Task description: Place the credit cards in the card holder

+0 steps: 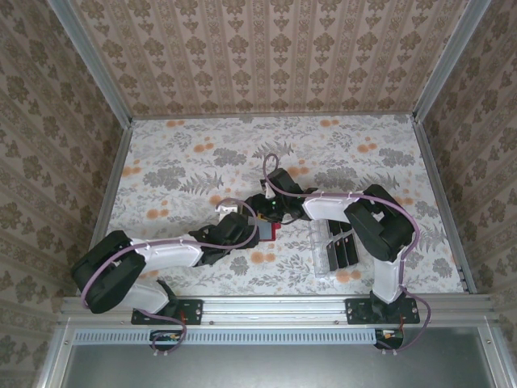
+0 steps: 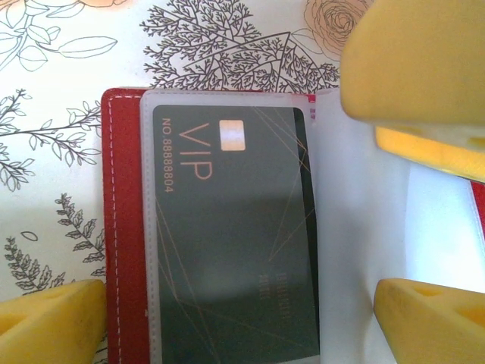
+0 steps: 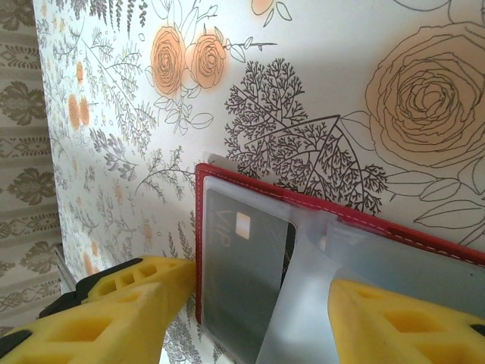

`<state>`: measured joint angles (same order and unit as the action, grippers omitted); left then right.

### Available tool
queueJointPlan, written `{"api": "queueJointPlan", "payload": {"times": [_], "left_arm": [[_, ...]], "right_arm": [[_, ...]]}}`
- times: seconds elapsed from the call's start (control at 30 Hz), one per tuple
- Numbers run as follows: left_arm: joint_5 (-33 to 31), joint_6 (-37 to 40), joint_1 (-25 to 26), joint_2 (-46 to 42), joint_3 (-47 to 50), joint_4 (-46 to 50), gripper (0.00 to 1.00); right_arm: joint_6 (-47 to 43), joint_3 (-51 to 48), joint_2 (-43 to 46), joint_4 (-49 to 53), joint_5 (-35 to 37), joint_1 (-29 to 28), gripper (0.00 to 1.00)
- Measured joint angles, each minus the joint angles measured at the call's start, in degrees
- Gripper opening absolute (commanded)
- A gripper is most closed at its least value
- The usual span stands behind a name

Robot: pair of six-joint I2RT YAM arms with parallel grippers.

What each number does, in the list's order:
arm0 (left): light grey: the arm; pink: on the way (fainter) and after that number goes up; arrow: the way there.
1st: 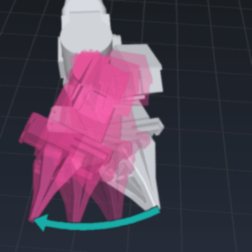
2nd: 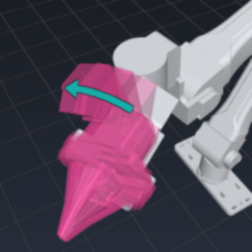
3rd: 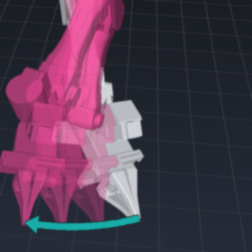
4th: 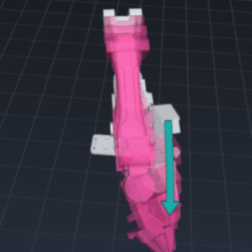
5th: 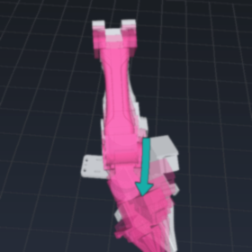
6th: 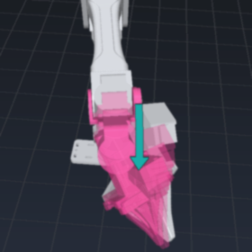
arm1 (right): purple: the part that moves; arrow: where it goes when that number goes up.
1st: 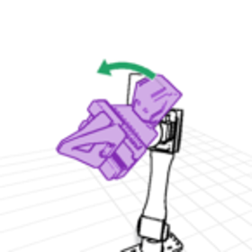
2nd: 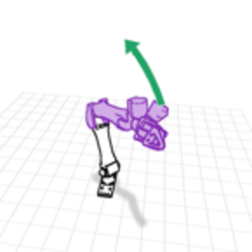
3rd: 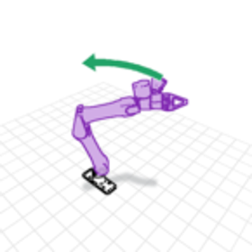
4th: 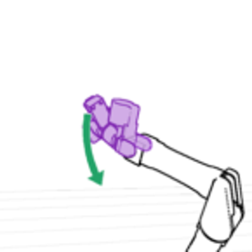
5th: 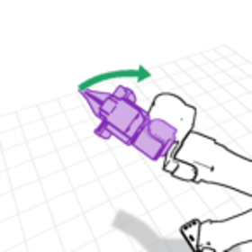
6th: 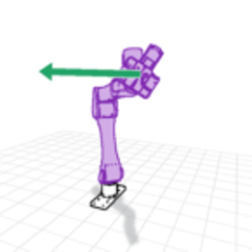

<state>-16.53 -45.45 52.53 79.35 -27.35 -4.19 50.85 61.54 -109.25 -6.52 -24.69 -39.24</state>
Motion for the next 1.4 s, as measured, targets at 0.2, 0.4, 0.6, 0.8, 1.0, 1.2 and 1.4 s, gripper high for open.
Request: {"api": "queueJointPlan", "payload": {"times": [0.2,0.4,0.6,0.8,1.0,1.2,1.4], "left_arm": [[-0.04,-0.07,-0.02,0.02,0.0,0.0,1.0],[-0.5,-1.46,0.0,0.02,0.02,0.02,1.0],[-0.94,-2.78,0.0,-0.35,0.39,-0.17,1.0],[-1.84,-3.8,-0.02,-1.2,1.14,-0.11,1.0],[-2.62,-4.26,-0.02,-1.81,1.64,0.24,1.0],[-2.89,-4.33,-0.02,-1.88,1.81,0.22,1.0],[-2.91,-4.31,-0.07,-2.67,1.95,0.96,1.0]], "right_arm": [[0.17,-0.04,0.04,0.0,0.28,0.0,0.6],[-0.09,-2.01,2.47,1.95,2.43,0.37,0.61],[-0.07,-4.11,4.72,2.56,4.61,0.44,0.62],[-0.07,-4.52,4.74,2.91,5.03,0.48,0.63],[-0.07,-4.5,3.93,2.86,4.96,0.48,0.64],[-0.02,-4.04,2.84,1.6,3.93,0.46,0.64],[0.2,-2.62,1.95,1.33,2.99,-0.35,0.64]]}}
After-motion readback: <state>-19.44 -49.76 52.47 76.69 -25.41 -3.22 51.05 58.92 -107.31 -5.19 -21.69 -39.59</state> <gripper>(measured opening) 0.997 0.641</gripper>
